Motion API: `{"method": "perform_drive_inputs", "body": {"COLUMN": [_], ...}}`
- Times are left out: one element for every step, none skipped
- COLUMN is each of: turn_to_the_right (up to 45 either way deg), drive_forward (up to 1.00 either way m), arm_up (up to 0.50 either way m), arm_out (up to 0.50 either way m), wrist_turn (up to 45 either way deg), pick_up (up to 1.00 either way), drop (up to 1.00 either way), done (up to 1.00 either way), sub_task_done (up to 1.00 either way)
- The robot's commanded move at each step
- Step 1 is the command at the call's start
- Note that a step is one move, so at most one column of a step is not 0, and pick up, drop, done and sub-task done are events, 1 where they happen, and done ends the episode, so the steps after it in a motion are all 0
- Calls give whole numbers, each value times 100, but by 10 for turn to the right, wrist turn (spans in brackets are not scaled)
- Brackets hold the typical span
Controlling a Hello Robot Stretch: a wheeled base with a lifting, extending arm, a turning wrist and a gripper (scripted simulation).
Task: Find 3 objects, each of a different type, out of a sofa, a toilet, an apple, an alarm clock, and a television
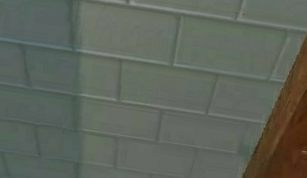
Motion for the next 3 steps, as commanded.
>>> {"method": "perform_drive_inputs", "body": {"turn_to_the_right": [0, 450, 240], "drive_forward": [40, 0, 0], "arm_up": [0, 0, 0], "arm_out": [0, 0, 0], "wrist_turn": [0, 0, 0], "pick_up": [0, 0, 0], "drop": [0, 0, 0], "done": [0, 0, 0], "sub_task_done": [0, 0, 0]}}
